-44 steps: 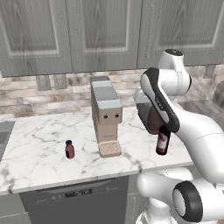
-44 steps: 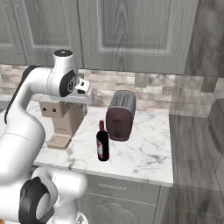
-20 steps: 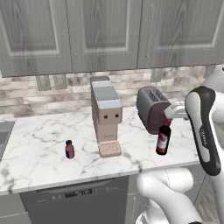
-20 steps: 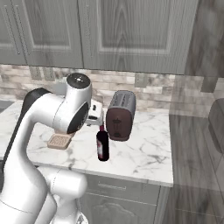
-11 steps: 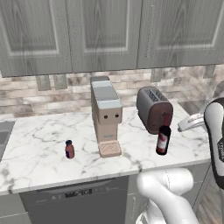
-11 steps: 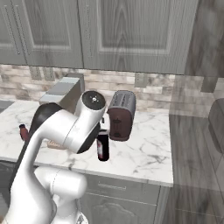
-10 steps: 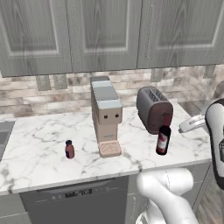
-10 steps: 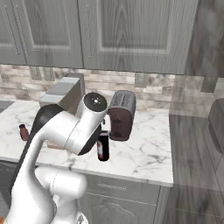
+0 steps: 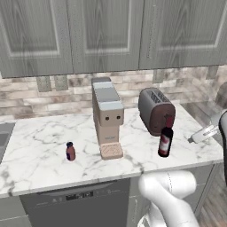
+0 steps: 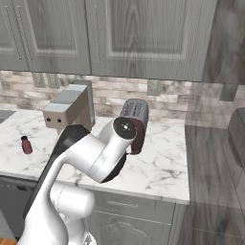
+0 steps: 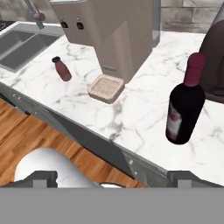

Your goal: There is a wine glass and glass cup on the dining counter. Place the wine bottle next to the wine glass and the juice bottle next to the glass cup.

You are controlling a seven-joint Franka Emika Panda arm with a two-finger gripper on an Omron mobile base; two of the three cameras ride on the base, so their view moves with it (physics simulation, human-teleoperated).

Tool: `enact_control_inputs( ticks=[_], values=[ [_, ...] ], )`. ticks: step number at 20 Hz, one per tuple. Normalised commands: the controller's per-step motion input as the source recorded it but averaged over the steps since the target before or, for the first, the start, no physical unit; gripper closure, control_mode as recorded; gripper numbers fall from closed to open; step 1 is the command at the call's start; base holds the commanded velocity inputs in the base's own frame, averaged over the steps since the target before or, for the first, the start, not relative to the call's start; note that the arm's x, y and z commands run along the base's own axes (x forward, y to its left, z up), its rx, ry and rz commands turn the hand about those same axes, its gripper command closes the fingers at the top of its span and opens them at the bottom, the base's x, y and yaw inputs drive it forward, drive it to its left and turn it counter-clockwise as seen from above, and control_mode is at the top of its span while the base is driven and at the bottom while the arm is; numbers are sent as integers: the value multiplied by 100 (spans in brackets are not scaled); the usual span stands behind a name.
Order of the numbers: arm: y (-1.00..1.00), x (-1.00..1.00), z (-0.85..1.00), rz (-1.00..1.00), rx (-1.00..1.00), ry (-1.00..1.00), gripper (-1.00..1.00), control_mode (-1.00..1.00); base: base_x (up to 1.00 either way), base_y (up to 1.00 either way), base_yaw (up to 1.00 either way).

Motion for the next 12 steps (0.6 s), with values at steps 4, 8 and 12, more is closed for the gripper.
enact_control_inputs(
  ticks=[4,8,12],
  values=[
    [-8,2,-29,1,2,0,-100,-100,0,0,0],
    [-3,14,-34,0,2,-3,-100,-100,0,0,0],
    [0,19,-43,0,1,-18,-100,-100,0,0,0]
  ],
)
